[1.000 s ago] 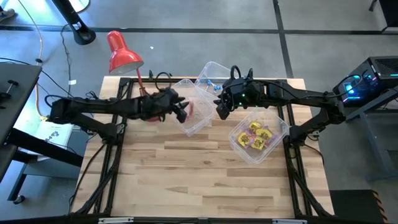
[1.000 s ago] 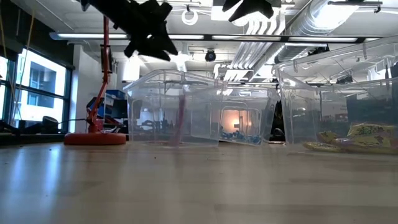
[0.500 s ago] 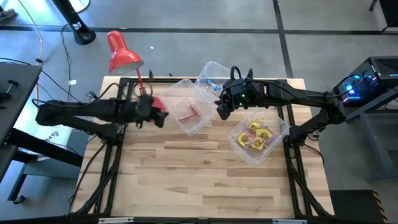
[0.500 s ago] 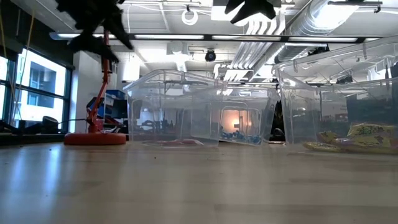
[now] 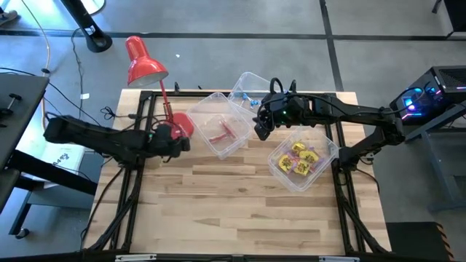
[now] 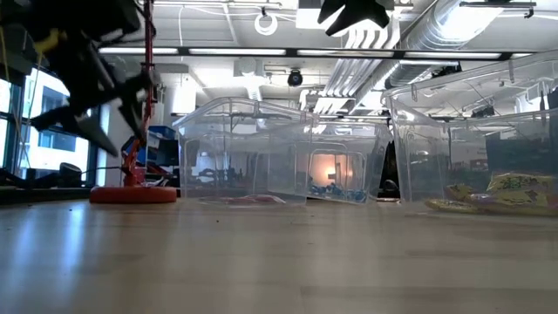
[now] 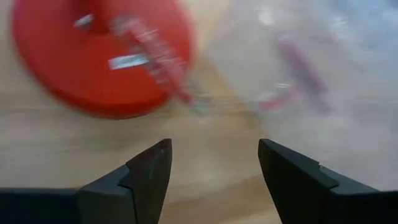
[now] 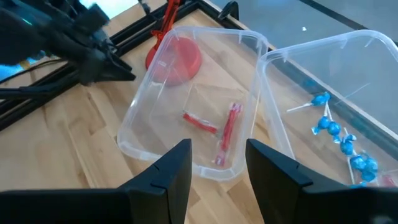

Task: Sort candy
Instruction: Put the red candy into the left transparent bin

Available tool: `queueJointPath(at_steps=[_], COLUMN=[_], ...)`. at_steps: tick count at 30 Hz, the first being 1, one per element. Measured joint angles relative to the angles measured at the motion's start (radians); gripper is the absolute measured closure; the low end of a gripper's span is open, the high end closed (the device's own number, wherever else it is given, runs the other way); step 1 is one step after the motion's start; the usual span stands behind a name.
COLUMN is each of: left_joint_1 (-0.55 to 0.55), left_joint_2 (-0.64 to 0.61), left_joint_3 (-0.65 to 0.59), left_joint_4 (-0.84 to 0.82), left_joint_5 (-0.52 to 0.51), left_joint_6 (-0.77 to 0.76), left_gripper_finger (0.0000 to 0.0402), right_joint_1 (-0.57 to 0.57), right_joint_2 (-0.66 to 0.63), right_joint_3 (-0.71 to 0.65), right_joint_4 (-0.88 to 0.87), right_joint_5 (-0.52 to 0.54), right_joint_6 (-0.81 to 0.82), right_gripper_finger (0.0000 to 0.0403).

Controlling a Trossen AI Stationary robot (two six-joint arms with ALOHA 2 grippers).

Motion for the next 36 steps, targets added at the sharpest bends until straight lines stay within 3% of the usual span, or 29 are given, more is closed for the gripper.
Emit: queueJointPath(at_steps=[5,12,28,32,36], left_joint_1=[0.101,0.211,0.279,0.279,0.255], left_joint_2=[0.088,0.193,0.391,0.412,0.398], left_joint_3=[-0.057,-0.063,-0.065,-0.065,-0.065], left_joint_4=[0.096,0.29,0.338,0.338,0.347], left_joint_5=[0.062,0.061,0.091,0.106,0.117], left_joint_6=[-0.013,0.063,0.04,0.063,0.074], left_gripper_finger=[0.0171,0.0171,0.0176,0.0224,0.0331], right_joint_1=[-0.007,-0.013,-0.013,-0.013,-0.013], right_joint_2=[0.0,0.0,0.0,0.0,0.0], right_joint_3=[0.0,0.0,0.0,0.0,0.0], right_joint_4=[0.001,0.001,0.09,0.089,0.088], right_joint_5=[0.007,-0.001,0.0,0.0,0.0], right_joint_6=[0.001,0.001,-0.007,-0.008,-0.009], right_gripper_finger=[0.0258,0.0258,0.0258,0.0258,0.0258])
